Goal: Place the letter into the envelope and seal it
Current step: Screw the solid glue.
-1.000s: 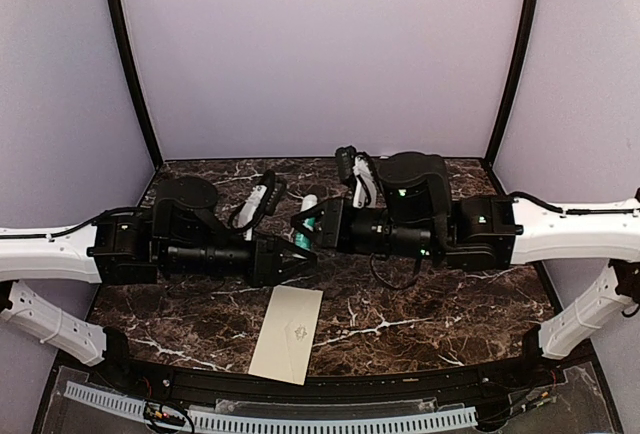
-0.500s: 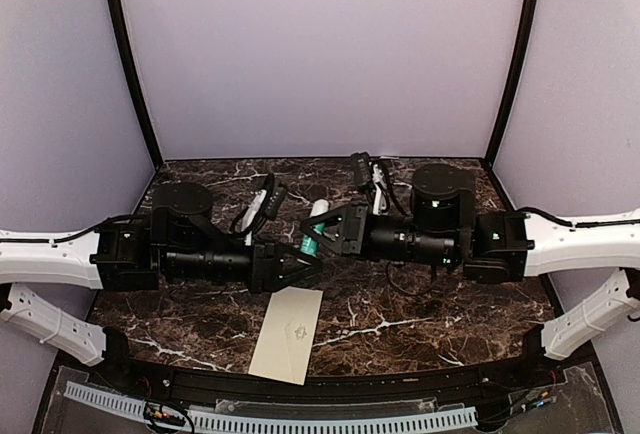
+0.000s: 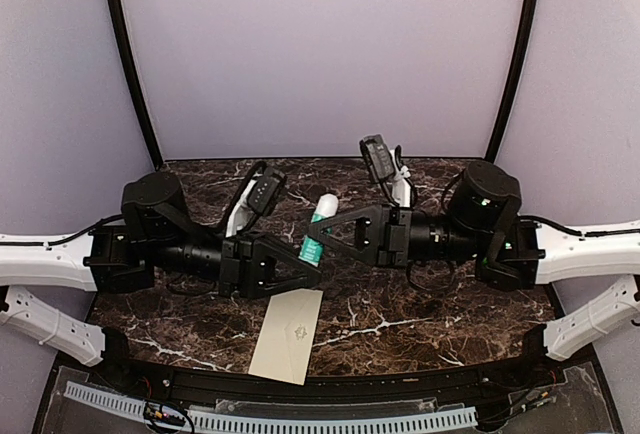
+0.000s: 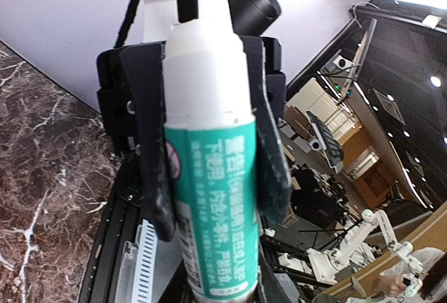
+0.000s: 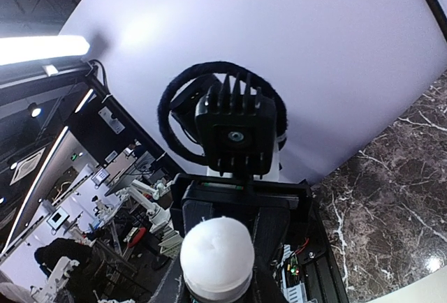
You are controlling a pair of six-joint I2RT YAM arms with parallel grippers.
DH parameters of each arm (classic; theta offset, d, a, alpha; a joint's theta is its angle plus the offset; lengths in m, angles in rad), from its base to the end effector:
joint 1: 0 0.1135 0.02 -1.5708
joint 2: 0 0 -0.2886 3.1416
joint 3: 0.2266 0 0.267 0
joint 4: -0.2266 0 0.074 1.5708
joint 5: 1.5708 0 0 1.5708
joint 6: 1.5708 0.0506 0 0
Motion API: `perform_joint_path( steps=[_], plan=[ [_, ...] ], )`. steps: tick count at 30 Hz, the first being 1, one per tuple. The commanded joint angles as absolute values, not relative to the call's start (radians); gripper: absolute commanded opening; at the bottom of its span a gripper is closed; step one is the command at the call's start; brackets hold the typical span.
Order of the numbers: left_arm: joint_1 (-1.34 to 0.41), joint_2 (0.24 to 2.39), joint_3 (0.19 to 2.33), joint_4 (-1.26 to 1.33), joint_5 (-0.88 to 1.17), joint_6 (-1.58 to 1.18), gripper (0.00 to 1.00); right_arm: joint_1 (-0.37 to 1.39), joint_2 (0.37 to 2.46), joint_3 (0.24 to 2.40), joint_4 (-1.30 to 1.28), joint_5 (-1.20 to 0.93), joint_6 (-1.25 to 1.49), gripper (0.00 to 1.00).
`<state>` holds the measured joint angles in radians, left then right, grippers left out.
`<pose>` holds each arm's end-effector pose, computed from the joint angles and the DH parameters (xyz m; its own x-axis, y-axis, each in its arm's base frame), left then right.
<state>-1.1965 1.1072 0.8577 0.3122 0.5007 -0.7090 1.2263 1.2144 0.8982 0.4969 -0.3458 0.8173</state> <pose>0.0783 -0.2658 0.3729 -0.6283 0.0372 -0.7771 0.7676 -0.1330 -0.6270 0.0868 0.2927 0.3819 -0.6864 0.1186 -0.7175 -0.7272 -0.1207 0.6758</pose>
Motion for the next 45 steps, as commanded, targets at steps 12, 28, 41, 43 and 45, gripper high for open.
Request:
perform_joint_path(
  steps=[12, 28, 41, 43, 45],
  plan=[
    [-1.199, 1.081, 0.856, 0.278, 0.467, -0.649, 0.00, 1.213, 1.162, 0.901, 0.593, -0.464, 0.745, 0.57],
    [-1.200, 1.079, 0.887, -0.060, -0.203, -0.664, 0.00, 1.221, 1.196, 1.058, -0.069, 0.264, 0.891, 0.72],
    [-1.206, 1.163, 0.885, -0.074, -0.171, -0.694, 0.00, 1.249, 1.442, 1.231, -0.160, 0.245, 0.928, 0.71],
    [-1.206, 1.164, 0.878, -0.068, -0.165, -0.696, 0.00, 1.250, 1.459, 1.246, -0.171, 0.240, 0.928, 0.69],
    [-1.207, 1.166, 0.875, -0.063, -0.159, -0.697, 0.00, 1.250, 1.480, 1.265, -0.185, 0.237, 0.926, 0.66]
  ],
)
